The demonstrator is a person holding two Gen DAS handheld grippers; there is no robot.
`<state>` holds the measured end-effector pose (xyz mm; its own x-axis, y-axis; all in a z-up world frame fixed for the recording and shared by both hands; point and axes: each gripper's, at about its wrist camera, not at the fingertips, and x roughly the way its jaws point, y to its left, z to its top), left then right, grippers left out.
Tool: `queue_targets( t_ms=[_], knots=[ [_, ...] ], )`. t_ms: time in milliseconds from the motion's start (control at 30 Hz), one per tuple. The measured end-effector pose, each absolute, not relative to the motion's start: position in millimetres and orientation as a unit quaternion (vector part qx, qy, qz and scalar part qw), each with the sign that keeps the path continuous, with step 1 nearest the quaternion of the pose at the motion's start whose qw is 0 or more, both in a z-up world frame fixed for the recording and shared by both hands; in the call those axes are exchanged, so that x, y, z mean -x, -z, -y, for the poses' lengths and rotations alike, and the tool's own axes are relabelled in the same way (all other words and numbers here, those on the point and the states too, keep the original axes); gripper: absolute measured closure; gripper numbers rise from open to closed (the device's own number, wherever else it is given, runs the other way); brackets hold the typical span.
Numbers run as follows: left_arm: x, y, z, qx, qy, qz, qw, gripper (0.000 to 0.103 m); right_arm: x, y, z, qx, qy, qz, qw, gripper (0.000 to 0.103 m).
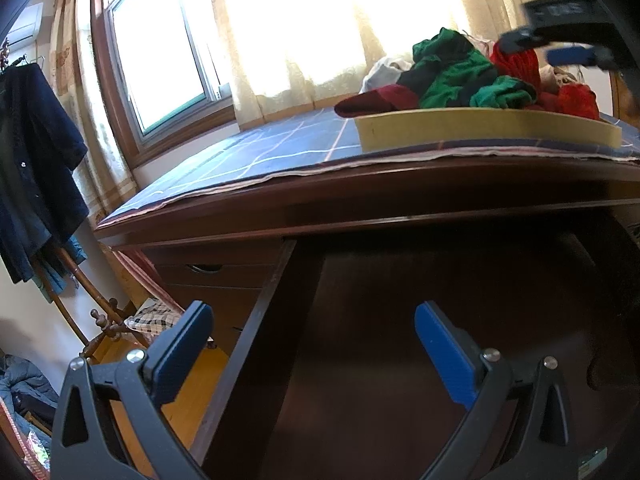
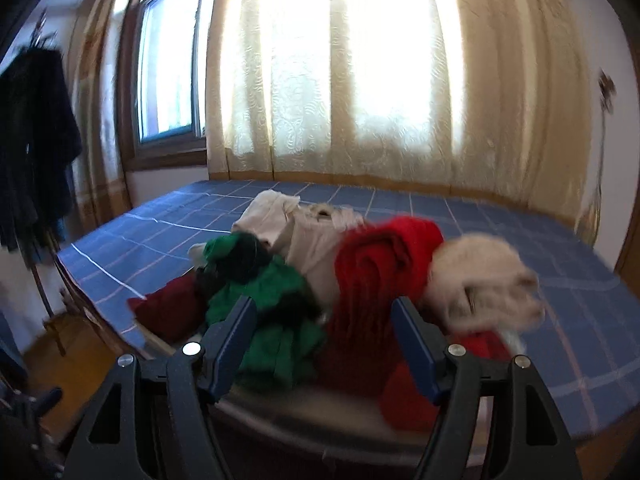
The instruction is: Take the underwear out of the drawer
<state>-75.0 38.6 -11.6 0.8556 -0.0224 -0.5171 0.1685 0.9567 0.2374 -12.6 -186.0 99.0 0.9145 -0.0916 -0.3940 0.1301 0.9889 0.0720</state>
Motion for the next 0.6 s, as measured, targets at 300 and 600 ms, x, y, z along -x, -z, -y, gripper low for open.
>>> queue_targets(
  t_ms=[300, 600],
  knots=[
    [79, 13, -37, -0.148, 0.049, -0.257, 0.954, 0.000, 94, -66, 188, -0.154, 0.069, -0.169, 0.971, 0.030],
    [78, 12, -37, -0.147, 0.046, -0.262, 0.953, 0.000, 141, -45, 185, -0.163, 0.095, -0.180, 0.965, 0.030]
  ],
)
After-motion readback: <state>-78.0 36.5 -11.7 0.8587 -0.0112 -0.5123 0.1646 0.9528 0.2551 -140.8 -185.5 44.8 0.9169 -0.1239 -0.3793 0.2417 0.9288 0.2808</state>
